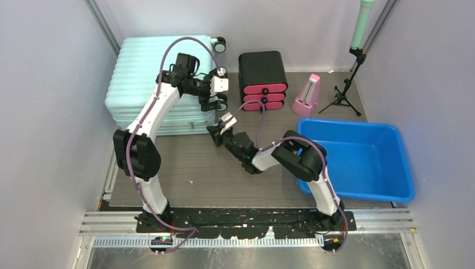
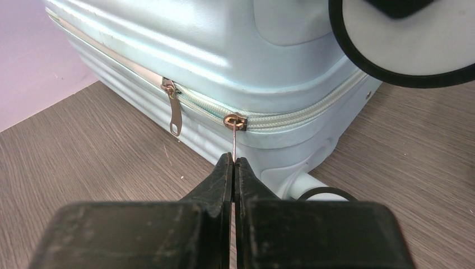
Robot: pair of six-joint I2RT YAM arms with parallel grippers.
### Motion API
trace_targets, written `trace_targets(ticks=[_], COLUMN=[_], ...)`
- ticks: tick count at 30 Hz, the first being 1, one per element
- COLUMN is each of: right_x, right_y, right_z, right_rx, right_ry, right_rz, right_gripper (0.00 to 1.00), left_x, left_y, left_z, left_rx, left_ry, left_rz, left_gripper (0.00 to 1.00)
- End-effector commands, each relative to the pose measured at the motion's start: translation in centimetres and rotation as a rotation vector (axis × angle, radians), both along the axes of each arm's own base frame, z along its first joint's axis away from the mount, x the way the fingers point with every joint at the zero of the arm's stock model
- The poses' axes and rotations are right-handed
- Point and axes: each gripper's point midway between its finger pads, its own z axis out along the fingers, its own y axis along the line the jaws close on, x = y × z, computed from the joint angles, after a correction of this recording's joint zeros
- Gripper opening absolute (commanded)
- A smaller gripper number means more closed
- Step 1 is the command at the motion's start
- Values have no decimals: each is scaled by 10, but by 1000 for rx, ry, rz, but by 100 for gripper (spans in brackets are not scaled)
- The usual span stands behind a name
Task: Open, take out, and arrange the luggage
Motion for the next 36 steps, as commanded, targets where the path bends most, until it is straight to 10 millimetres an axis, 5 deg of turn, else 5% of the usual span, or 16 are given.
trace_targets(ticks=[1,9,13,18,31,36], right_x=[-3,-3,-2,3,-3,-7], right_y=[8,2,-2,-16,-50,-61], right_z=[32,24,28,33,28,24], right_rx=[75,46,58,91,168,178], right_ry=[-91,-94,-87,-73,-18,13], right_rz=[21,10,-9,-80,-173,-193], right_gripper=[0,0,0,0,0,0], left_x=[-3,-6,-9,-29,-79,-92], left_y=[1,0,-2,-2,9,21], left_z=[-3,-24,-18,-5,6,-5], left_rx=[16,60,47,71,16,51], left_ry=[44,134,158,165,203,224], left_rz=[-21,-1,19,38,134,213], left_gripper=[85,74,32,0,0,0])
